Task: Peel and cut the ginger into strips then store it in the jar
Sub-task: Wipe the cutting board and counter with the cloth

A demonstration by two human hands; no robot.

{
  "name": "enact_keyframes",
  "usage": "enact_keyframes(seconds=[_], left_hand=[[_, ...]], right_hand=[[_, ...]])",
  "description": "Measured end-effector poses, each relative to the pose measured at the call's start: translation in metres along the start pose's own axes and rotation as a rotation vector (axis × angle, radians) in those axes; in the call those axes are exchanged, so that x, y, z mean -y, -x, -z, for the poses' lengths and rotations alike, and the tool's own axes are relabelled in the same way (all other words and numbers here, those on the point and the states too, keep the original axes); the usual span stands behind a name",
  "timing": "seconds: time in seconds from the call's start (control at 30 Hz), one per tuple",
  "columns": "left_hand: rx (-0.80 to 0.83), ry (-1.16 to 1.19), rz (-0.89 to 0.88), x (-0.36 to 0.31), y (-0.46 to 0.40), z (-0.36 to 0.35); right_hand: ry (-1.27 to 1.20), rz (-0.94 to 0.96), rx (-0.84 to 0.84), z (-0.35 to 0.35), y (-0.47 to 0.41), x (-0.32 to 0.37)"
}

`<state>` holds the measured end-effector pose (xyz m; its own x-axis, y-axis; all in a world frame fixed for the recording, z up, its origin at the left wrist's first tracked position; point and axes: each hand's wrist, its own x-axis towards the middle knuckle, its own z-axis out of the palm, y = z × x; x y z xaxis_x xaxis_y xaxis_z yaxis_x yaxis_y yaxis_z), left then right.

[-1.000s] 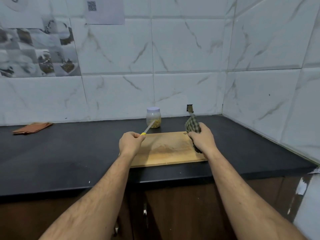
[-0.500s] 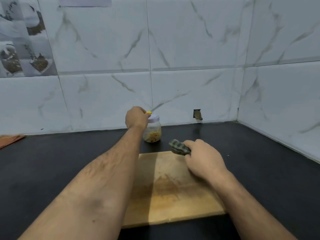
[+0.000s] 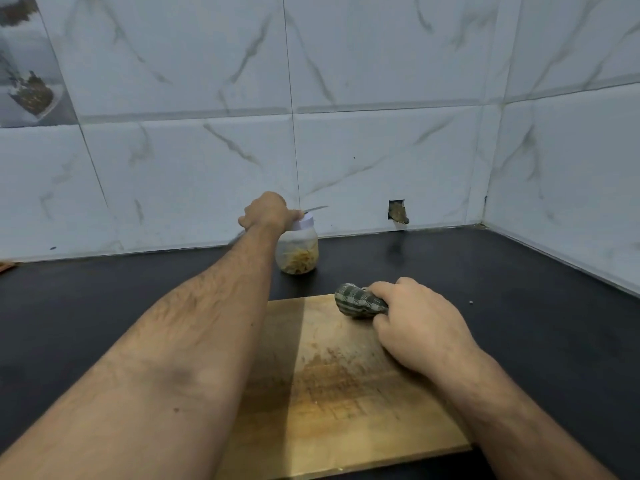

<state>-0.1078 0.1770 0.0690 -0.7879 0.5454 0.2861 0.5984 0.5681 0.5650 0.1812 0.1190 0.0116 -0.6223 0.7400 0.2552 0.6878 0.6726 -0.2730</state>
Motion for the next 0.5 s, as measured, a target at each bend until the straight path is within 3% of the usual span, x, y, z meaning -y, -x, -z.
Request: enact_keyframes(seconds=[0.13, 0.2, 0.3, 0.37, 0.5], left_hand=[[-0.232, -0.015, -0.141, 0.003, 0.032, 0.031], [-0.264, 0.047, -0.254, 0.012, 0.063, 0.048], [-0.050, 0.001, -0.314, 0.038, 0.128, 0.058], [0.087, -0.091, -0.312, 0.055, 0.159, 0.047], [0.236, -0.183, -0.280, 0.083, 0.213, 0.045]], right_hand=[[-0.012, -0.038, -0.047, 0.002, -0.004, -0.007], [-0.002, -0.060, -0.100, 0.003, -0.009, -0.014], [-0.007, -0.078, -0.193, 0.010, -0.018, -0.015], [0.013, -0.067, -0.170, 0.004, -0.039, -0.015], [0.016, 0.018, 0.134, -0.017, -0.038, -0.004]])
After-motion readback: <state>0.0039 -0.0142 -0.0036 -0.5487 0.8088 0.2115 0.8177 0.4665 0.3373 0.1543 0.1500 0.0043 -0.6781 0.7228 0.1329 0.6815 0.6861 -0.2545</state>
